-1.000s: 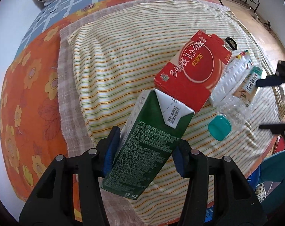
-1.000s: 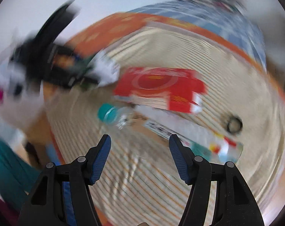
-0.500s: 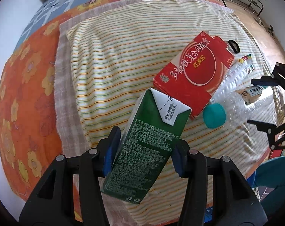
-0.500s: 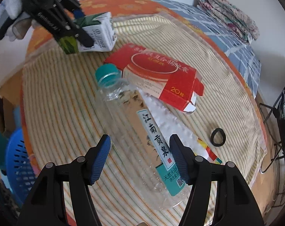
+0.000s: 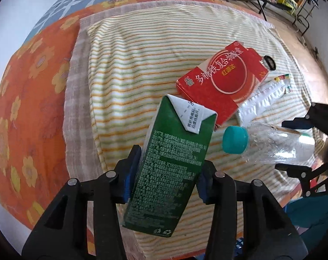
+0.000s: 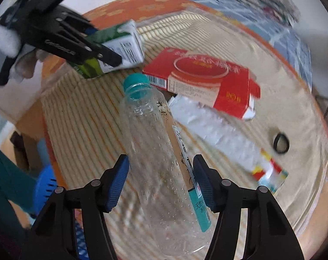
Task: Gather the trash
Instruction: 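Carry the carton and bottle in both grippers toward the blue basket, then open the left gripper dropping the carton while the right drops the bottle into the basket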
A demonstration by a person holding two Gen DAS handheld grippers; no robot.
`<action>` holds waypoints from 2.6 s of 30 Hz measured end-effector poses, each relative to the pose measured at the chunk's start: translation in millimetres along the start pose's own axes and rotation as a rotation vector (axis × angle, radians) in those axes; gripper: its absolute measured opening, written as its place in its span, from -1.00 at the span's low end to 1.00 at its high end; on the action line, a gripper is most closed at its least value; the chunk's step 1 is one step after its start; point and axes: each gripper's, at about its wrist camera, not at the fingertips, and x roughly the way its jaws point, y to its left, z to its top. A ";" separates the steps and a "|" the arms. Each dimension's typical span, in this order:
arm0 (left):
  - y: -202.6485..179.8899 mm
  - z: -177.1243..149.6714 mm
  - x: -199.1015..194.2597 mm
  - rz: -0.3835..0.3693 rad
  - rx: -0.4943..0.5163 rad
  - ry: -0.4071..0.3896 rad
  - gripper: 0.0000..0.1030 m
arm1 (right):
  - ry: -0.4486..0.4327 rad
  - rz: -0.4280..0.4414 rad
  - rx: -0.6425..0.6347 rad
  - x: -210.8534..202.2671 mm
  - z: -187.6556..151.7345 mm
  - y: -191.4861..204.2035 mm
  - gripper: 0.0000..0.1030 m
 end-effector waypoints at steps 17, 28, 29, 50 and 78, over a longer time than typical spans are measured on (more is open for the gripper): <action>-30.8 -70.6 -55.9 -0.067 -0.141 -0.191 -0.15 | -0.122 -0.059 0.192 -62.9 -35.1 8.4 0.09; -83.7 -130.8 -94.5 -0.111 -0.090 -0.270 -0.15 | -0.213 -0.038 0.211 -112.2 -77.0 36.6 0.09; -87.9 -135.8 -96.5 -0.115 -0.085 -0.273 -0.15 | -0.220 -0.032 0.216 -115.3 -80.4 39.4 0.09; -113.6 -216.1 -62.6 -0.107 -0.049 -0.161 -0.15 | -0.078 0.082 0.251 -73.2 -159.3 94.1 0.10; -134.6 -228.1 -33.4 -0.104 -0.006 -0.078 -0.14 | 0.077 0.094 0.263 -27.9 -153.4 112.6 0.15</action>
